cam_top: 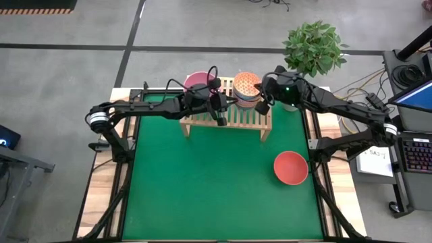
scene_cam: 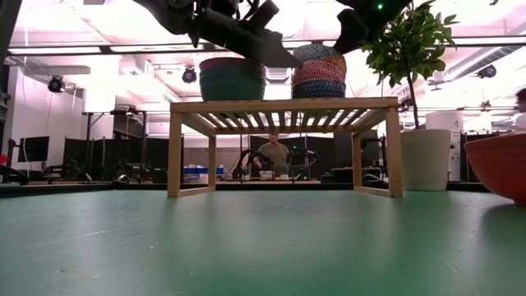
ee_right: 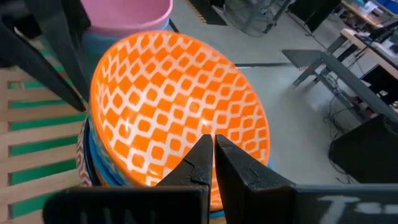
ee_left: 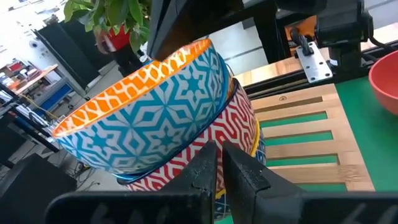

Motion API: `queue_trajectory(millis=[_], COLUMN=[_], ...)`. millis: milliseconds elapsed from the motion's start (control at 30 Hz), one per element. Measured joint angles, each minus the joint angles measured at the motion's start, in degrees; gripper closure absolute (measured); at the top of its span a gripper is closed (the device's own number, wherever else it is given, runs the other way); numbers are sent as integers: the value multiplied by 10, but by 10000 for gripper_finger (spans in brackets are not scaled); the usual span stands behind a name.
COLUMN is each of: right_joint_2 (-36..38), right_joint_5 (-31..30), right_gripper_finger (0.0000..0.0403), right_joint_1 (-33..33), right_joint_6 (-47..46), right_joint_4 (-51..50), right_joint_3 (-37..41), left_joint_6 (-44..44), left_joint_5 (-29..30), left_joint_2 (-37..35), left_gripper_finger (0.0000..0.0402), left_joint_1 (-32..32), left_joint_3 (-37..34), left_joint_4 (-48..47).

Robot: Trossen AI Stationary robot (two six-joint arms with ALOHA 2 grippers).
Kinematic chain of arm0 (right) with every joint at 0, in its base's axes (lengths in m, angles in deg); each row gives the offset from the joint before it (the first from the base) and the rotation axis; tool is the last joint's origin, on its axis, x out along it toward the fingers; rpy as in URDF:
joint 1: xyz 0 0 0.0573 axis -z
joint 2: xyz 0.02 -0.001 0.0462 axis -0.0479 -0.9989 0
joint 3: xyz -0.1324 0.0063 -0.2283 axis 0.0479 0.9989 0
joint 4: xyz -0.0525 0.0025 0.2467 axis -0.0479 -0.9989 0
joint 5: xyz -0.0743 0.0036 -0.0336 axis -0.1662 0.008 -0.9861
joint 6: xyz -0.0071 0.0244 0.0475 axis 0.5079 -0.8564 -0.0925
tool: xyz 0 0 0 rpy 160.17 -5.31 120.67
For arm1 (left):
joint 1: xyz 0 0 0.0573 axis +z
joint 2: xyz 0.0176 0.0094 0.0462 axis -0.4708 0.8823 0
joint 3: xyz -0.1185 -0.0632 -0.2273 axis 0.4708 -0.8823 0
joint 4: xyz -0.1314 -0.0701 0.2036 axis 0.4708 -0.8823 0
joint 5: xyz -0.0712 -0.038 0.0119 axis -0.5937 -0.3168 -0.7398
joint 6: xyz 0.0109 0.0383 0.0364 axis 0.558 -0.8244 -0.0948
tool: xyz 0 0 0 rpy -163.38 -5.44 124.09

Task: Place and stack bowls onto a shelf
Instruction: Adjust the stacked patterned bowls on the shelf

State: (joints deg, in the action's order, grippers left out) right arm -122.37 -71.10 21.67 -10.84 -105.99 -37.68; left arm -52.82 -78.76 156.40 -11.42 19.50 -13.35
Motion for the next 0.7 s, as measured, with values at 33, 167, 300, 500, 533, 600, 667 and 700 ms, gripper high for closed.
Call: queue_trajectory(millis=[33,167,300,500,533,600,667,700], right_joint_2=[3,16,22,22,21,21,21,21], right_joint_5=[-1,-1,-1,-1,-1,-1,-1,-1], right_gripper_finger=[394,394,394,394,394,394,394,394], right_joint_1=[0,0,0,0,0,0,0,0], right_joint_6=[0,2,7,17,17,17,17,17], right_joint_4=[0,1,1,1,1,0,0,0], right_joint_3=[-1,-9,-18,-22,-22,-21,-21,-21], left_joint_6=[1,2,-3,-12,-16,-27,-34,-35], left_joint_5=[0,0,0,4,4,4,6,9], left_joint_2=[1,2,-2,-3,-2,1,6,12], left_gripper_finger=[393,396,400,400,400,400,400,400], left_joint_1=[0,0,-3,-6,-7,-10,-11,-11], left_joint_3=[0,0,0,12,14,20,24,26], left_joint_4=[0,-5,-3,8,6,10,12,10])
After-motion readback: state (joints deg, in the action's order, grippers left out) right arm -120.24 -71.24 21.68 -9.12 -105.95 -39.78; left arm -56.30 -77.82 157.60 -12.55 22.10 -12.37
